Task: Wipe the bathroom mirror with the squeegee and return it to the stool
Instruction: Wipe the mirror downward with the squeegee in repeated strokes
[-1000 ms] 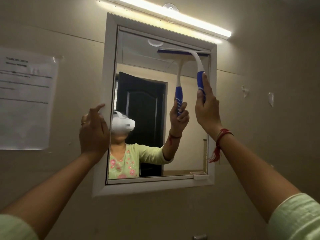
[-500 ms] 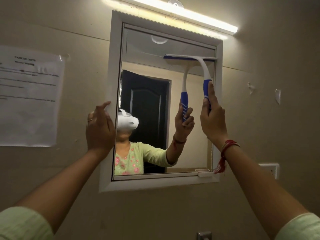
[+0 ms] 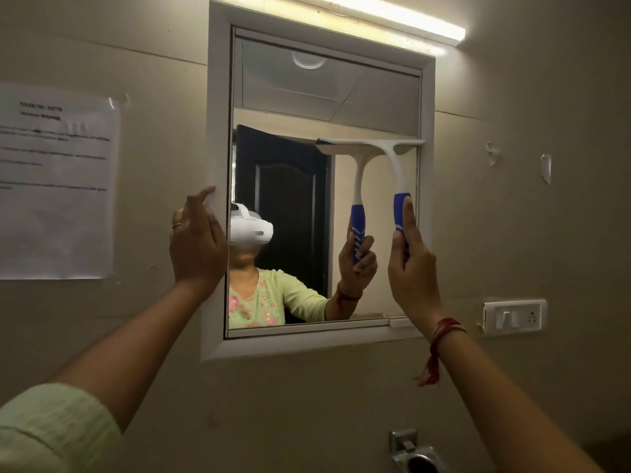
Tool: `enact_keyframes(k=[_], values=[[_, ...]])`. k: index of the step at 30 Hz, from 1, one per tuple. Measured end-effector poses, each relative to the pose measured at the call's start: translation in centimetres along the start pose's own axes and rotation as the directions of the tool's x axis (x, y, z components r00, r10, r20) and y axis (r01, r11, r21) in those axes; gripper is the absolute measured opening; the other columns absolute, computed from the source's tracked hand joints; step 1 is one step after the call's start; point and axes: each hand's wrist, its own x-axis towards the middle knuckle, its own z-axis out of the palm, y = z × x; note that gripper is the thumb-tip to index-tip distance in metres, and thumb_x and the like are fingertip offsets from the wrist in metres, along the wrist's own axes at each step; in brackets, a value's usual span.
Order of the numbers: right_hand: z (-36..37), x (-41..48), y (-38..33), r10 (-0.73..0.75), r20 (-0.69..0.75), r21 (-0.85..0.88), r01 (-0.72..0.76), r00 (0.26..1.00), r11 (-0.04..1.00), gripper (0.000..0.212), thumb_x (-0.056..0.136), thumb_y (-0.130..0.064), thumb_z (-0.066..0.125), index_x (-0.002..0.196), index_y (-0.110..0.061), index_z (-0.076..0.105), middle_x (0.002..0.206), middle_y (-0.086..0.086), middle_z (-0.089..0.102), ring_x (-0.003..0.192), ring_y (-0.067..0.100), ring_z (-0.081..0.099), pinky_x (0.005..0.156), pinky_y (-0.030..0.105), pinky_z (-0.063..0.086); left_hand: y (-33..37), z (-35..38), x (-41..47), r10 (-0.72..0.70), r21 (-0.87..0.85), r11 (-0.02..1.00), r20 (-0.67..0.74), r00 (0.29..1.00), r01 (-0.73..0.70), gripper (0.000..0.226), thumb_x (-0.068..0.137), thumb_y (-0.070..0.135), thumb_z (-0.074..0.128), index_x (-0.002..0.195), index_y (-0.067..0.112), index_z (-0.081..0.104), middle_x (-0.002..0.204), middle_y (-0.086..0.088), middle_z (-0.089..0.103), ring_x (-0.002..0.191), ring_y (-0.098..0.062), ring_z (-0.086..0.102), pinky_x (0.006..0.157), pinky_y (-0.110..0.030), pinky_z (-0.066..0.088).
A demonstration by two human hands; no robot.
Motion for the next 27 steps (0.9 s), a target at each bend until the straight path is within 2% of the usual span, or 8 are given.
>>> enact_keyframes(k=[4,10,13,21,25,27], values=[[-0.4,-2.1,0.3,0.019,0.018,0.013,-0.019,1.0,1.0,0.052,0.095,-0.032,0.031,0.144,-0.031,0.012,0.082,0.0,0.057,0.05,0.007,0.047,0.049,0.011,0.043,0.0,0.0,0.1,-0.003,-0.008,1.0,0.003,1.0,0.003,0.028,0.097,0.009,0.03,0.123,0.011,0.041,0.104,-0.019,0.06,0.097,-0.039,0.052,0.072,-0.046,0.045],[-0.5,-4.5,0.2,0.025,0.035,0.038,-0.026,0.999,0.999,0.052,0.095,-0.035,0.03,0.144,-0.033,0.011,0.088,-0.004,0.054,0.062,0.001,0.051,0.056,0.007,0.043,0.0,0.0,0.0,0.01,-0.01,1.0,-0.01,1.0,-0.01,0.029,0.097,0.011,0.029,0.124,0.012,0.041,0.1,-0.02,0.059,0.096,-0.038,0.052,0.067,-0.042,0.043],[-0.3,-5.6,0.0,0.046,0.033,0.04,-0.047,0.998,0.998,0.053,0.094,-0.041,0.027,0.143,-0.034,0.01,0.084,-0.005,0.053,0.066,-0.001,0.052,0.054,0.009,0.042,-0.1,0.1,0.0,0.016,-0.016,1.0,-0.005,1.0,-0.016,0.03,0.097,0.013,0.028,0.124,0.011,0.041,0.102,-0.021,0.059,0.096,-0.037,0.052,0.067,-0.04,0.042],[-0.3,-9.5,0.0,0.09,0.068,0.068,-0.094,0.994,0.993,0.052,0.096,-0.03,0.032,0.143,-0.033,0.01,0.086,-0.005,0.053,0.06,0.003,0.051,0.052,0.01,0.041,0.2,-0.1,-0.1,-0.014,-0.018,1.0,-0.01,1.0,0.014,0.03,0.096,0.011,0.028,0.123,0.01,0.043,0.11,-0.017,0.059,0.099,-0.036,0.051,0.073,-0.041,0.042],[-0.6,-11.2,0.0,0.097,0.08,0.071,-0.103,0.992,0.992,0.051,0.096,-0.034,0.03,0.143,-0.033,0.011,0.092,0.001,0.059,0.064,-0.001,0.053,0.056,0.006,0.043,0.3,-0.1,-0.1,-0.021,-0.02,1.0,-0.003,1.0,0.021,0.032,0.096,0.011,0.027,0.123,0.008,0.044,0.112,-0.018,0.059,0.101,-0.036,0.05,0.076,-0.042,0.042],[-0.7,-11.9,-0.1,0.119,0.092,0.097,-0.128,0.989,0.987,0.051,0.095,-0.036,0.029,0.142,-0.038,0.01,0.086,-0.008,0.059,0.058,0.002,0.052,0.052,0.006,0.043,0.3,-0.1,-0.1,-0.036,-0.02,0.999,-0.003,0.999,0.036,0.032,0.096,0.011,0.027,0.124,0.009,0.044,0.113,-0.017,0.059,0.103,-0.036,0.05,0.077,-0.041,0.041]])
